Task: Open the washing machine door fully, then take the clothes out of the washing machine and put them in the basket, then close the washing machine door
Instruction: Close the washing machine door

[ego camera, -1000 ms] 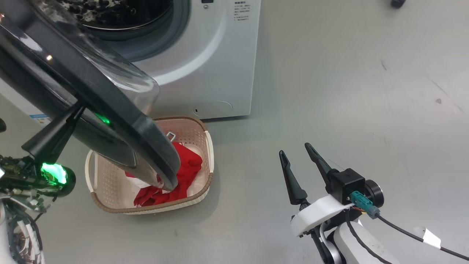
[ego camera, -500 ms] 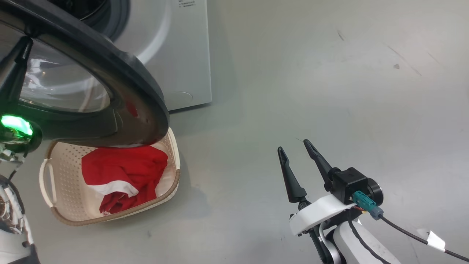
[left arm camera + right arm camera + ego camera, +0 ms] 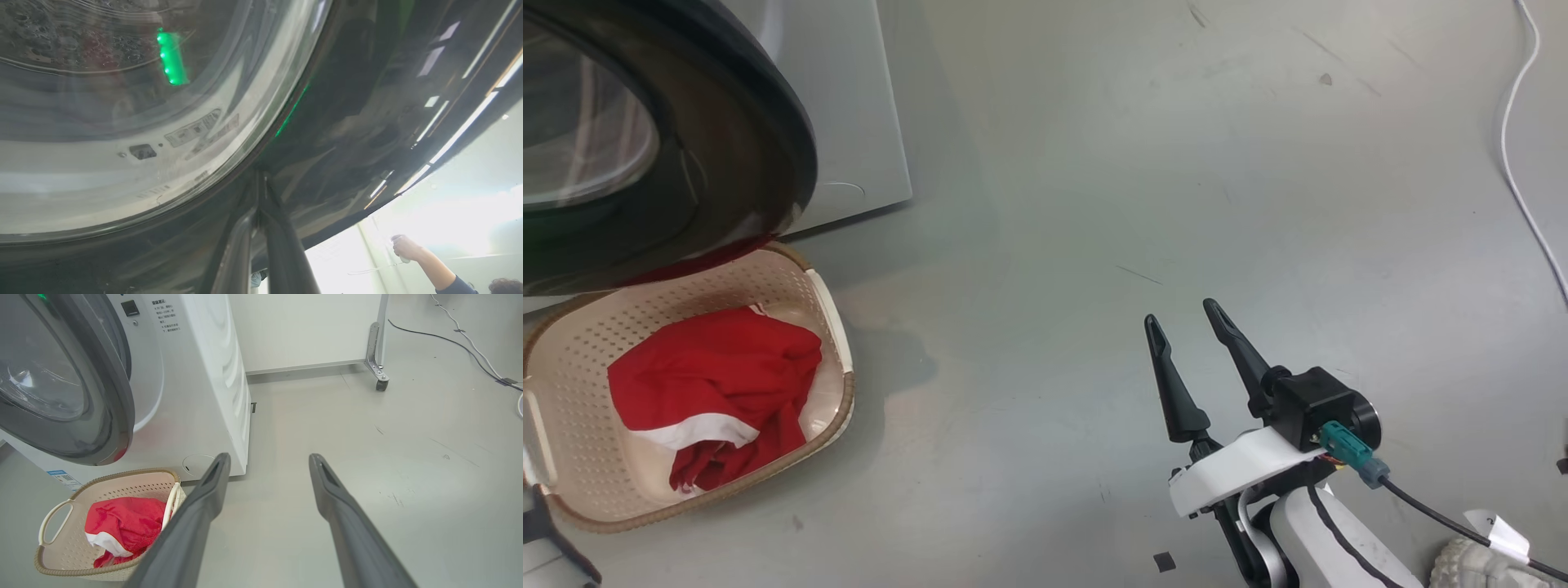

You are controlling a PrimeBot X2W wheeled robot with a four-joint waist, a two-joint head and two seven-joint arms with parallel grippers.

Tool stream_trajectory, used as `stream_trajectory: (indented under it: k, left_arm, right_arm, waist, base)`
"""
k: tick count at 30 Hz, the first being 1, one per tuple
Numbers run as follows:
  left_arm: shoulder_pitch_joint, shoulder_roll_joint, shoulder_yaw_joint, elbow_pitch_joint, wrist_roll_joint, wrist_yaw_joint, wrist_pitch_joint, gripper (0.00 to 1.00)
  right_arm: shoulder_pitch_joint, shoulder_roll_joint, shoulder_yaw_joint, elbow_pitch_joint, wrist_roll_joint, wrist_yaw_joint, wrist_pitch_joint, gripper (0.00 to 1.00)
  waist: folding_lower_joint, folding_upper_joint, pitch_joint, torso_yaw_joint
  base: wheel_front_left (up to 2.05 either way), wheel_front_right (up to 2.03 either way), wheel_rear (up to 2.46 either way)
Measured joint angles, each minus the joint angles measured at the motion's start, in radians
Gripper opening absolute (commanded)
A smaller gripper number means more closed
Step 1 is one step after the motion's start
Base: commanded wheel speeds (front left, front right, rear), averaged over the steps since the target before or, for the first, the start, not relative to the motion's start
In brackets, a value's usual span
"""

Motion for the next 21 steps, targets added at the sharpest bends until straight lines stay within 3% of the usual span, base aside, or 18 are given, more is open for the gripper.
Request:
stream_trajectory:
  k: [9,21]
  left_arm:
    - [-0.045,-0.009,-0.012,0.067,0.012,0.000,-0.046,0.00]
    - [-0.034,-0.053,-0.031,0.106,0.012,0.000,-0.064,0.00]
  right_arm:
    - [0.015,0.003,-0.048,-0.005,-0.023,0.000,0.000,1.00]
    - [0.015,0.003,-0.077,0.014,-0.046,0.000,0.000,1.00]
  waist:
    - [0.0000,0.0000,0.019,-0.015]
    - [0.0000,0.0000,-0.014,0.067]
  base:
    - [0.00,0.00,0.00]
    - [0.00,0.00,0.00]
